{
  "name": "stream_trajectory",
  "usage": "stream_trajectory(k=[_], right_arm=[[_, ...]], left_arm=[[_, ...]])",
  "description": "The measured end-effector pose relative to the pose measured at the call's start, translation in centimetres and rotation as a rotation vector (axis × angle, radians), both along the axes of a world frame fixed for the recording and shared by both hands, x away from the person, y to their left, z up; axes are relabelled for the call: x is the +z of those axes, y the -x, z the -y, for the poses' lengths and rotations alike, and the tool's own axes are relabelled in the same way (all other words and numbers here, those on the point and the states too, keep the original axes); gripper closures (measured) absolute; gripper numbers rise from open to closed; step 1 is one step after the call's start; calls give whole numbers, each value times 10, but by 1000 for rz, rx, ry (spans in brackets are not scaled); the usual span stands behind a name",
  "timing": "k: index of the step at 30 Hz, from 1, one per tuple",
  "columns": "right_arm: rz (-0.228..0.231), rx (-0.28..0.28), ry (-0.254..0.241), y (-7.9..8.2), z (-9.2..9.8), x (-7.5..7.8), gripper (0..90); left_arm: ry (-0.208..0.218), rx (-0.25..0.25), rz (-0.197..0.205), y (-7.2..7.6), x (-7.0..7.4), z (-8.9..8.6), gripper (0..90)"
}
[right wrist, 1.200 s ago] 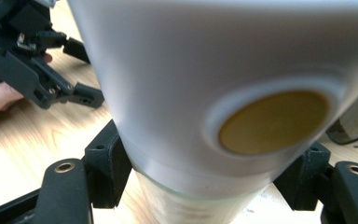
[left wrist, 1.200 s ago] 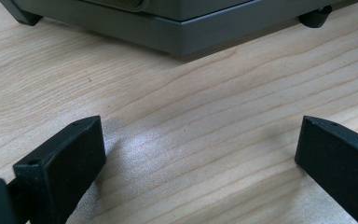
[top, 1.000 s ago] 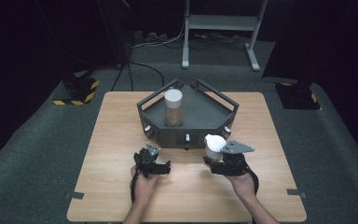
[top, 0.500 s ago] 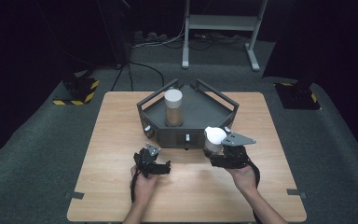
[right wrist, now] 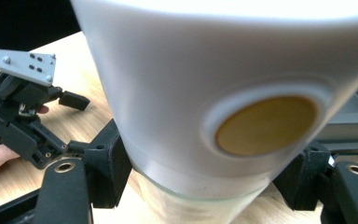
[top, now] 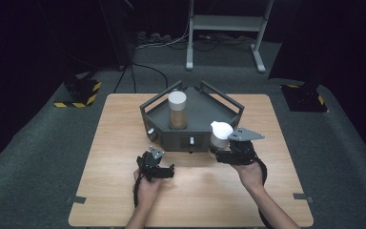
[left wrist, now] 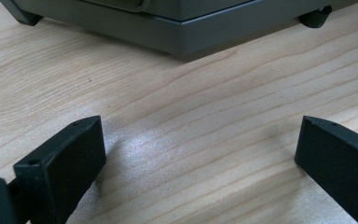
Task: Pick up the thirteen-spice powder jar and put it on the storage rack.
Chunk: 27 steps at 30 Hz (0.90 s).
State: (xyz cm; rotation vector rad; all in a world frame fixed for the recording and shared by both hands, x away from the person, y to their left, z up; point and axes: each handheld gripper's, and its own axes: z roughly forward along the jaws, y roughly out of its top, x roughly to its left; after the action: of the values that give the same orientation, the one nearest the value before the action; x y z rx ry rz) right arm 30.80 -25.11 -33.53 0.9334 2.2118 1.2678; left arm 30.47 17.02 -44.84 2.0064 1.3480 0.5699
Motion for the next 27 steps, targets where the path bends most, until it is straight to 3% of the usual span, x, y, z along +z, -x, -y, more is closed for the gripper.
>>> stream_trajectory(k=[27], right_arm=[[25, -12, -4, -24, -12, 35, 303]], left_arm=[[6, 3, 0, 0, 0, 0, 23]])
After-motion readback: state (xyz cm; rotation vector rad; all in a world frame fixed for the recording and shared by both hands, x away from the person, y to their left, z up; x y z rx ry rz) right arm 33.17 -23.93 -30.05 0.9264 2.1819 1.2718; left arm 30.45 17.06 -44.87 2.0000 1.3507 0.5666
